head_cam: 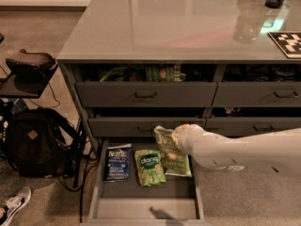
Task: Pick green jalapeno chip bag from bottom drawer and place on counter
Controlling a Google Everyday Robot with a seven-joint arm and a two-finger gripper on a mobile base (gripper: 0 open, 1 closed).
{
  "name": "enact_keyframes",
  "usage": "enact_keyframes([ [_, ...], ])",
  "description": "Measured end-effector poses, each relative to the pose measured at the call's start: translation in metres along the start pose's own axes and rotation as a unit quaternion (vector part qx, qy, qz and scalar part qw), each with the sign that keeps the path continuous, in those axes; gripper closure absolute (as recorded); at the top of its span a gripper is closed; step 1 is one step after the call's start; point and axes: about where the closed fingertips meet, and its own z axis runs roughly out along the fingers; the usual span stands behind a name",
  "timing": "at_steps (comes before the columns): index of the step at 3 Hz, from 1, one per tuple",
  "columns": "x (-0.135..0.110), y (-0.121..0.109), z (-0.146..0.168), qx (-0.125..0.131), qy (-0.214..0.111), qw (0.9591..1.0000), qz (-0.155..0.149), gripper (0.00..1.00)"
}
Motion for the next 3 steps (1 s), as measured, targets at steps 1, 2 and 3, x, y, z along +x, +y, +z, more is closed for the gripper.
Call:
enact_keyframes([
  [1, -0.004, -0.003, -0.001, -0.007, -0.009, 0.9998, 0.015, 1.00],
  [2, 0.001, 0.020, 0.020, -0.065, -0.008, 0.9961, 0.059, 1.00],
  [3, 0.018, 0.056, 0.053, -0.146, -0.005, 0.9857, 0.083, 1.00],
])
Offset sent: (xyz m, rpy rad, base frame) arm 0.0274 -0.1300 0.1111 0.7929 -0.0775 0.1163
